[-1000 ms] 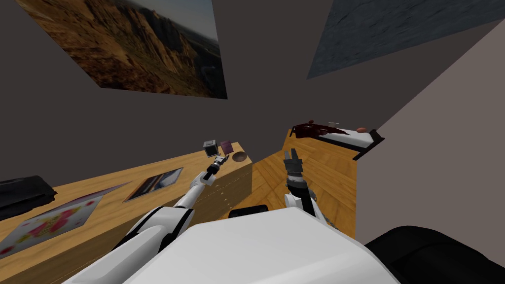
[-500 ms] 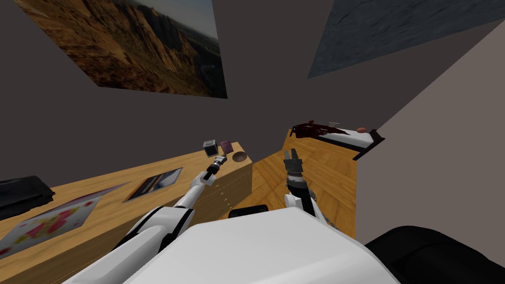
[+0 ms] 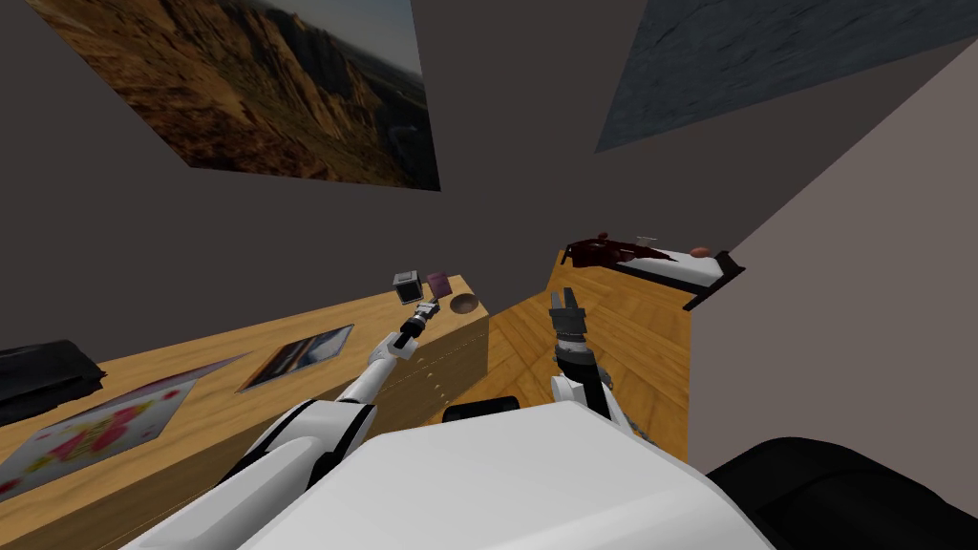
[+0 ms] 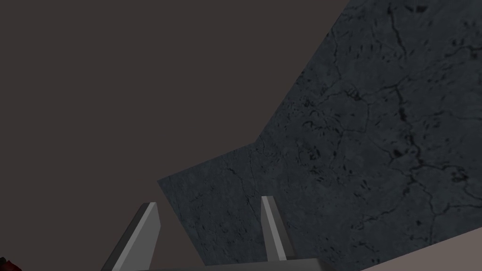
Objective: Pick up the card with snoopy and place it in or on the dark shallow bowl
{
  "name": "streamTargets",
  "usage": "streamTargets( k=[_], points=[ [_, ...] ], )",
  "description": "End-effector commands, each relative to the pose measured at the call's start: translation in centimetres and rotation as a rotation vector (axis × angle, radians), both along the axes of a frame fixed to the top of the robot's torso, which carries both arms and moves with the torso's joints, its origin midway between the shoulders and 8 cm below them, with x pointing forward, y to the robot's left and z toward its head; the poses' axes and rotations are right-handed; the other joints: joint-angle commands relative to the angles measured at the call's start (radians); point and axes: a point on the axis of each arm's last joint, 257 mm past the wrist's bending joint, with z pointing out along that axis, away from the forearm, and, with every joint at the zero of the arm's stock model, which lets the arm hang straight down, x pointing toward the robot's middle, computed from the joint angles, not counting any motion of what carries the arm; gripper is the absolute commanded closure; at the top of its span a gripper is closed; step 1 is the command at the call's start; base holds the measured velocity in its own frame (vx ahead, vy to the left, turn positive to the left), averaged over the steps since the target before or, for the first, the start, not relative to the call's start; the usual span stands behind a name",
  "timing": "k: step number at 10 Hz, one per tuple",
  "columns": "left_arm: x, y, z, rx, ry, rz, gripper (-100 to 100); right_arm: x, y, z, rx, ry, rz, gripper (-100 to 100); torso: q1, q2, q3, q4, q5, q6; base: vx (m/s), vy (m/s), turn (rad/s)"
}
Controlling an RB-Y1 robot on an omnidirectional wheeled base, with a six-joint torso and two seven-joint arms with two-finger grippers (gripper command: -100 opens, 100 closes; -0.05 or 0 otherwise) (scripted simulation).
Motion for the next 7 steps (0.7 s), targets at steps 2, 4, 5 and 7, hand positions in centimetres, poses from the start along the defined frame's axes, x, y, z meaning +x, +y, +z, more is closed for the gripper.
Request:
streamTargets(
  k=[2,4,5,7],
  points=[
    [1.4,-1.7,2.4,-0.015,-0.028,-0.021,100,0.0,0.0,0.0,0.000,0.000,0.000,0,0.003,0.003,0.002,0.002,0.000,0.000,-0.061,0.084,0.050],
    [2.0,-2.7,3.5,-0.024,-0.037,-0.033,100,0.0,0.0,0.0,0.000,0.000,0.000,0,0.009,0.006,0.004,0.002,0.001,-0.001,-0.084,0.124,0.032],
    [2.3,-3.3,4.1,-0.028,-0.042,-0.039,100,0.0,0.0,0.0,0.000,0.000,0.000,0,0.007,0.007,0.004,0.002,0.001,-0.001,-0.065,0.048,0.024],
    [3.3,-4.8,6.0,-0.038,-0.056,-0.057,100,0.0,0.0,0.0,0.000,0.000,0.000,0,0.003,0.006,0.004,0.002,0.000,-0.001,-0.063,0.063,0.043]
  ],
)
